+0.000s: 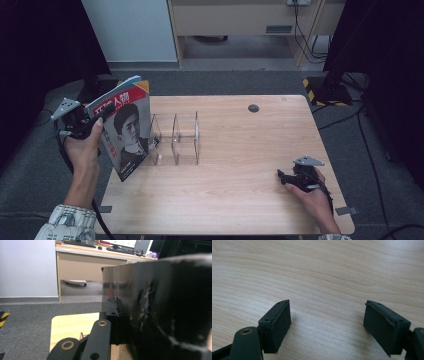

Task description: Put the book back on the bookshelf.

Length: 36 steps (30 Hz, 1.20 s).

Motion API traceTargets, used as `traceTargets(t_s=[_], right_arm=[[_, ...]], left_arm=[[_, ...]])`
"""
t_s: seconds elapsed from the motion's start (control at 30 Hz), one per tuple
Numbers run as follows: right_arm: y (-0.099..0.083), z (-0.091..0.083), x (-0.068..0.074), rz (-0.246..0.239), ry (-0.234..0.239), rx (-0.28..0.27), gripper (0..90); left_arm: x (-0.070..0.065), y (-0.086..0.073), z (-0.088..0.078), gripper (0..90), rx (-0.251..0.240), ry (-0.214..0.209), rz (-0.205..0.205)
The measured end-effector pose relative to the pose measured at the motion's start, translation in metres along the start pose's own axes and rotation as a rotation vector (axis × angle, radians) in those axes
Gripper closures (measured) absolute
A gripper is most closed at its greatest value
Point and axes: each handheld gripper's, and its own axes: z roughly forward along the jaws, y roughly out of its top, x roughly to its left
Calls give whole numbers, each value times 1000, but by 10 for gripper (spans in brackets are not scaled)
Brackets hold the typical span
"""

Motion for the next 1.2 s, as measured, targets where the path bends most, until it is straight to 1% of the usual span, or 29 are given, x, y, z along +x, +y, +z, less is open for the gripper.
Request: traceTargets(t_s=[0.33,0.63,0.73,1.07,1.2], right_arm=[[0,0,0,-1,-2,-1,221],[0,0,0,-2,-1,-1,221],[0,0,1,-3,-2,-1,221],[0,-1,1,-1,3,2,221],[0,-1,1,0,2,0,221]], left_arm=[[2,2,-2,864,-17,-1,6],[2,1,-2,864,-24,-6,13],[1,0,-2,864,-24,2,18],[3,0,-5,864,-42,4,13],[3,-2,-4,864,-44,6,18]])
